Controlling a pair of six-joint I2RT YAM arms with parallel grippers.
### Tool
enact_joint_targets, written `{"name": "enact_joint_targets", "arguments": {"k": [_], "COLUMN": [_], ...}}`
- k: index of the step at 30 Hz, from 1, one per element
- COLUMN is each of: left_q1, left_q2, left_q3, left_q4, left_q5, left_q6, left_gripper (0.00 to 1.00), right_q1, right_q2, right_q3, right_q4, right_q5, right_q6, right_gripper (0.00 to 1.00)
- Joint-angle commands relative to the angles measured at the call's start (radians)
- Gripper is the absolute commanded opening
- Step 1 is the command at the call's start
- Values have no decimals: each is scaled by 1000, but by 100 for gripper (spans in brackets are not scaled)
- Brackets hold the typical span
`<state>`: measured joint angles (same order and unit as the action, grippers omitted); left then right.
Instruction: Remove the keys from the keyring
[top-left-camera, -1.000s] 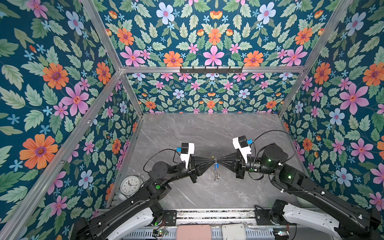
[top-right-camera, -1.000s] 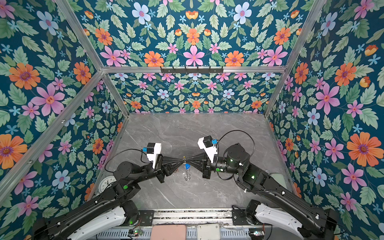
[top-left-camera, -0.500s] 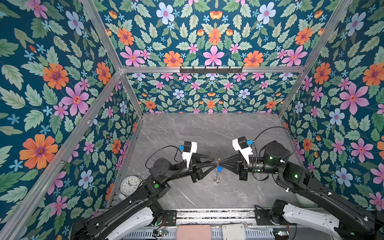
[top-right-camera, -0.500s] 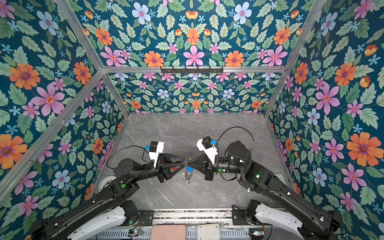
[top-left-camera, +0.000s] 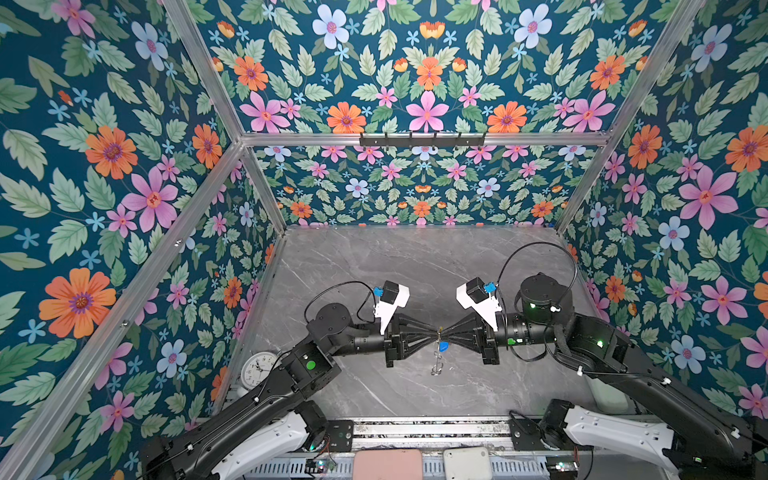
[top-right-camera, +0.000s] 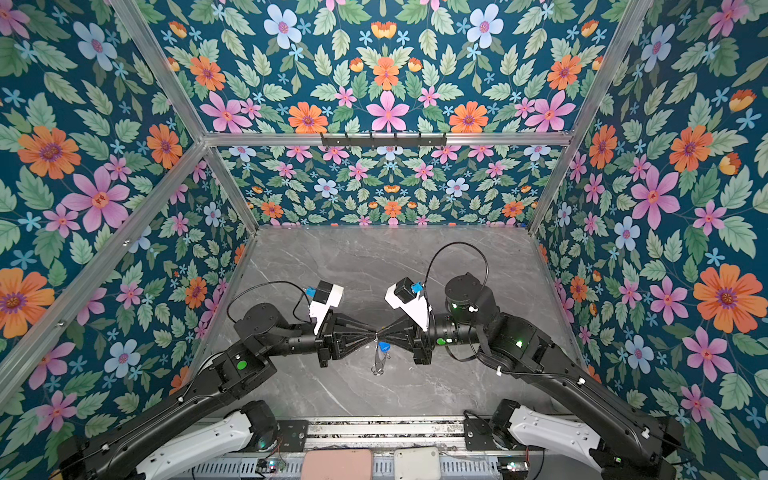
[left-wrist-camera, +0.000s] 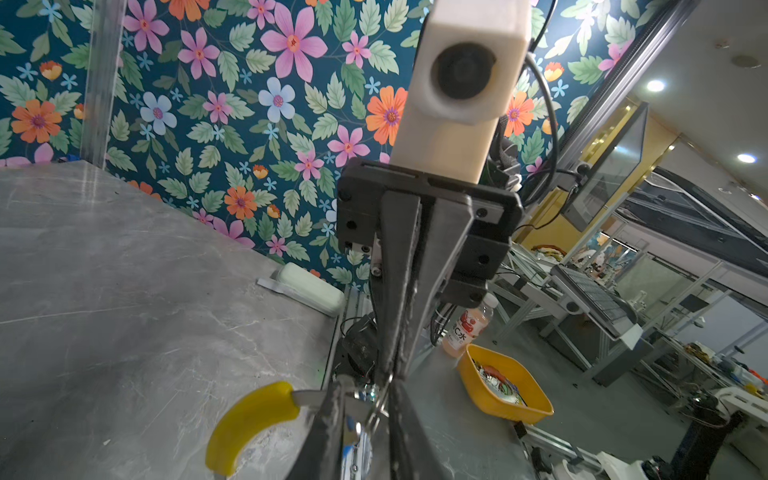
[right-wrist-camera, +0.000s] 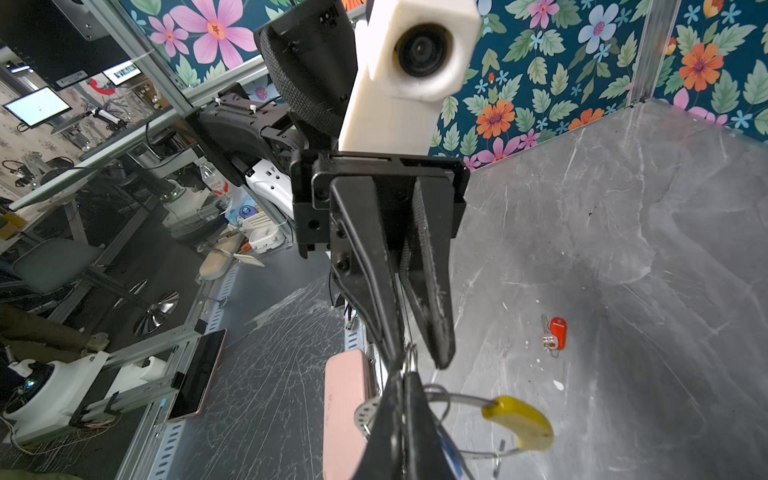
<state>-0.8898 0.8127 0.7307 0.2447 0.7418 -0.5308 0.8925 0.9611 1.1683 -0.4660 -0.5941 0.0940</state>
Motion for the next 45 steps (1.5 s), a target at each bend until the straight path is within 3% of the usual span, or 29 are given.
{"name": "enact_joint_targets", "arguments": {"k": [1,8,15,18,21,28,38,45], "left_q1": [1,1,1,0,0,0,1,0], "left_q2": [-1,-10,-27,-39,-60,-98,-66,-76], "left_q3": [7,2,-23,-38,-68,-126,-143,-153], "left_q4": [-8,5,59,89,147,278,372,381], "left_q5": [25,15,-19,-51,-84,-113,-68,-94], "left_q6": [14,29,31,28,16,-10,-51,-50], "left_gripper": [16,0,0,0,0,0,0,0], "right_q1": [0,0,0,-1,0,0,0,0], "right_q2": [4,14,21,8,-27,-101,-72,-54], "right_q3": [14,22,21,3,-41,-170,-207,-206], "right_q4": [-5,-4,39,82,154,279,320,326], "right_q5": [2,6,5,15,33,88,36,-13], "right_q6": [-25,-21,12,32,52,70,70,72], "right_gripper": [0,0,0,23,38,49,52,26]}}
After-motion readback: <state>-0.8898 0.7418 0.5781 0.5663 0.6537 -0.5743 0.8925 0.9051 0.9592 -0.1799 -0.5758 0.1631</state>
